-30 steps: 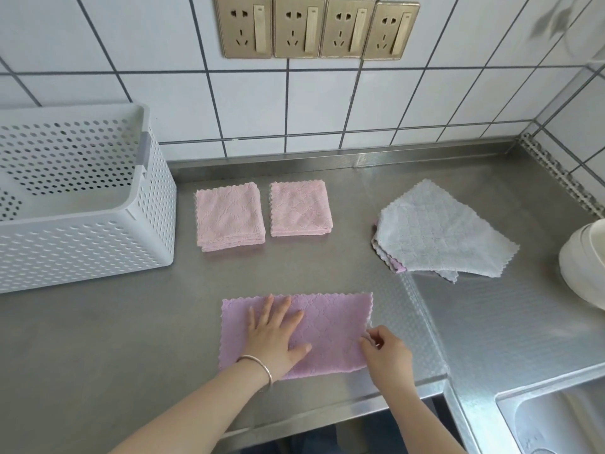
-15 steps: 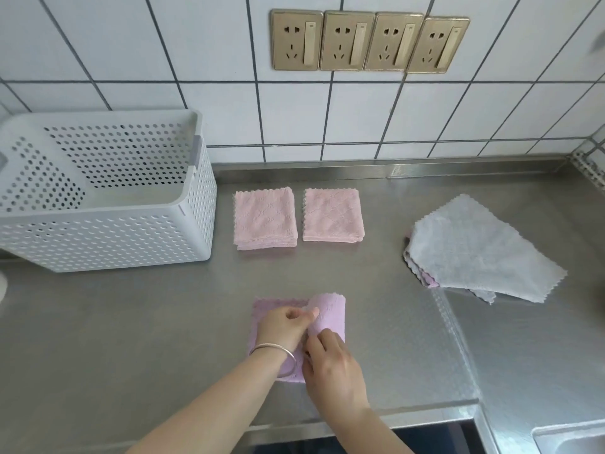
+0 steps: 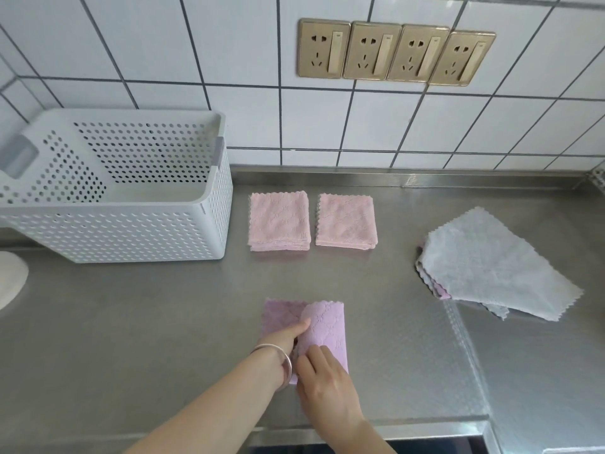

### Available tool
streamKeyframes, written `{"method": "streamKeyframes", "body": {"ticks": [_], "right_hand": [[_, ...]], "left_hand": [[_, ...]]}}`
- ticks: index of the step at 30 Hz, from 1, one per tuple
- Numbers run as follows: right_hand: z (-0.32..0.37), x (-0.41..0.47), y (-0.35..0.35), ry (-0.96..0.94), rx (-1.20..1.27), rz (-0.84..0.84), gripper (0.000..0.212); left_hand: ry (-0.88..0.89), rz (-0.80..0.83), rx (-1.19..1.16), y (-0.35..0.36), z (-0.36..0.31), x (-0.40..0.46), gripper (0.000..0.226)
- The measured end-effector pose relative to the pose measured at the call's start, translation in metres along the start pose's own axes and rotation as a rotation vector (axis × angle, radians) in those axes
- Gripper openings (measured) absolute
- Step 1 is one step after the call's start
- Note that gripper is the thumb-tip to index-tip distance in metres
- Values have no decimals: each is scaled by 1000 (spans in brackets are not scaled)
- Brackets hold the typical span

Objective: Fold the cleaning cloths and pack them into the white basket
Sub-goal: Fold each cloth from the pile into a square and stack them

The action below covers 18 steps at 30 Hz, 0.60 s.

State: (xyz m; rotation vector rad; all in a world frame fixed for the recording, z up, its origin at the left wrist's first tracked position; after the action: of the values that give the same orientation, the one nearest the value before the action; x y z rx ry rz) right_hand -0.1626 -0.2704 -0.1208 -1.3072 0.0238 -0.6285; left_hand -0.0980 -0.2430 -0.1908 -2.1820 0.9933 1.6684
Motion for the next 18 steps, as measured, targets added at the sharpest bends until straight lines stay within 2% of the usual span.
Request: {"method": "streamKeyframes", "body": {"ticks": [2,4,5,7,9,11,13,17,18], "right_hand": [[3,-1,-1,-38,9,-20,23],[3,-5,-2,-56,21,-42,26],[0,-7,-3,-41,40,-51,29],[-11,-10,0,34,66,-15,51],[-24,-13,13,129,23,118,72],[-35,-17,29,200,-18,261,77],[-38,-21,42,224,-36,337,76],[-34,-22,58,192,-34,400,72],[-34,-23,60,189,-34,405,70]], "left_hand": [[31,-17,-38,-1,-1,-1,33],[239,-129,20,-9,-17,-3,16],[406,-217,146,-16,-30,-9,19],[669,-364,448,-22,-55,-28,23],[791,-432,641,-25,-70,-41,22],[822,-483,742,-32,-77,-40,26],[785,-520,740,-46,-80,-30,30],[639,-548,628,-77,-77,-7,7],[613,-543,599,-82,-76,-2,7]]}}
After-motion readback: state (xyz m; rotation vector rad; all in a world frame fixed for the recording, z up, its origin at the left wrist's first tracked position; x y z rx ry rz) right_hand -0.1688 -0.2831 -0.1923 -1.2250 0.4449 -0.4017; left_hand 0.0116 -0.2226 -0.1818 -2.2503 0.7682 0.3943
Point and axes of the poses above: each hand's wrist, its own x-axis towards the middle knuckle, its own y-axis out of the palm, z = x × y, the point moved 8 cm from there along x, towards the middle knuckle, and after that the axes turned 6 degrees about z, right-handed, at the moved point
